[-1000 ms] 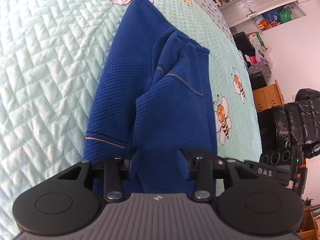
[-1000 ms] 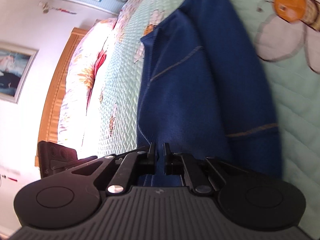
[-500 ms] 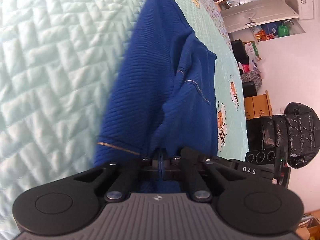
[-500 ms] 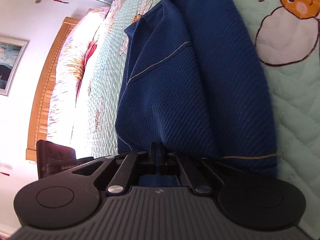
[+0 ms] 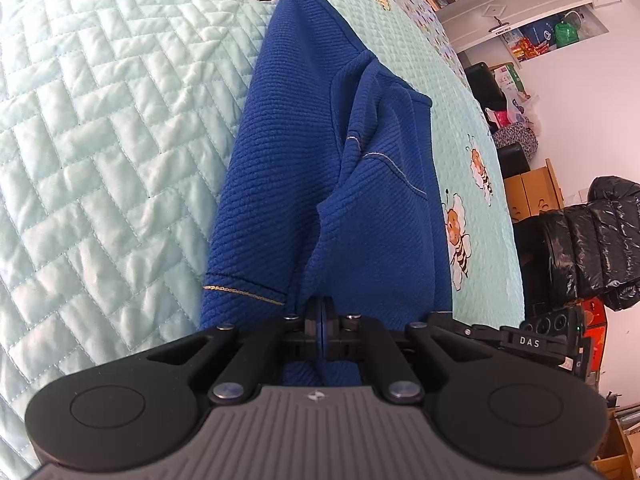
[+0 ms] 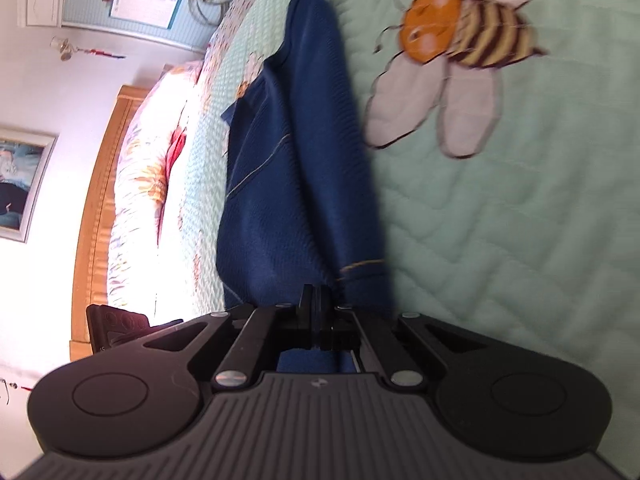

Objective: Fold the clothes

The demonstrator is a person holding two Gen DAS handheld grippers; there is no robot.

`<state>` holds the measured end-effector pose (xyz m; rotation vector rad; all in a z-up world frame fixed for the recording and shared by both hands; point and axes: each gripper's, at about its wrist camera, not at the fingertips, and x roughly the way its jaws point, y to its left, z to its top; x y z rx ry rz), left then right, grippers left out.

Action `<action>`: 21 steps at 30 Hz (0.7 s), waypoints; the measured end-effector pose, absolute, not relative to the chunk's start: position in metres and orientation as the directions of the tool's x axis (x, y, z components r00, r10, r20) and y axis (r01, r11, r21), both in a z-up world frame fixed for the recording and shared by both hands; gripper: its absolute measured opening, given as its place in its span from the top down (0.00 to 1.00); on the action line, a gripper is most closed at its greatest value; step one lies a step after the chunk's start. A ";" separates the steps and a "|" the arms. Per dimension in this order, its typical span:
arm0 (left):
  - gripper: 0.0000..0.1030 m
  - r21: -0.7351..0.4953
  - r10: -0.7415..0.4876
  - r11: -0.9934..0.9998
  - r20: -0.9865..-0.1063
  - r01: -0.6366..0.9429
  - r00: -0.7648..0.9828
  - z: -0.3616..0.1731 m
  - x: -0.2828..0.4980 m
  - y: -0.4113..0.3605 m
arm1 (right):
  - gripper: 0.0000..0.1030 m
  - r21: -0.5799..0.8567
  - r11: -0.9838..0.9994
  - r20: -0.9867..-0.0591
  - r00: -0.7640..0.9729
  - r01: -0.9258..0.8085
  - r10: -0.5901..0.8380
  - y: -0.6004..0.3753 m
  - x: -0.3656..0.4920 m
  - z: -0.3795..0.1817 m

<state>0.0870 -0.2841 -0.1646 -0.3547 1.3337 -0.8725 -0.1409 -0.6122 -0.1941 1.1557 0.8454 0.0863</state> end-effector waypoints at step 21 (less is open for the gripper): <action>0.55 -0.618 -0.669 0.717 -0.740 0.322 0.069 -0.133 0.083 -0.263 | 1.00 0.816 0.399 -0.564 0.728 0.418 0.391 -0.625 -0.151 -0.195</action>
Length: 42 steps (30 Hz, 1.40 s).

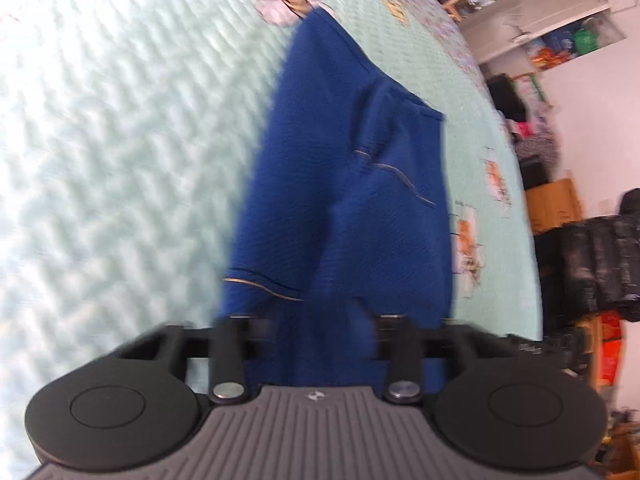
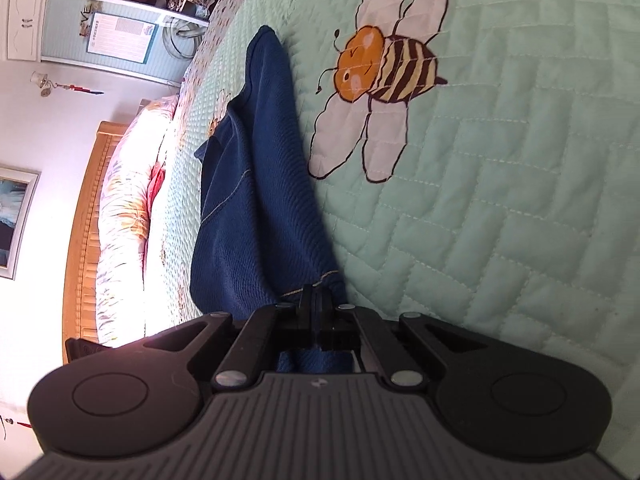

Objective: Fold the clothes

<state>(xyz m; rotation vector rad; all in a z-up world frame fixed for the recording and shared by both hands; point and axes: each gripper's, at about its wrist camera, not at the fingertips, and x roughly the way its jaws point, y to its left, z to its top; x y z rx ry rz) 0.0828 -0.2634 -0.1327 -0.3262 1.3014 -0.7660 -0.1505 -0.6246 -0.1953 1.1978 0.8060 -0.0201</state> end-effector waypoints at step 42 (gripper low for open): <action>0.74 -0.640 -0.750 0.601 -0.659 0.479 0.059 -0.155 0.287 -0.393 | 0.85 0.745 0.646 -0.583 0.632 0.166 0.510 -0.721 0.079 -0.172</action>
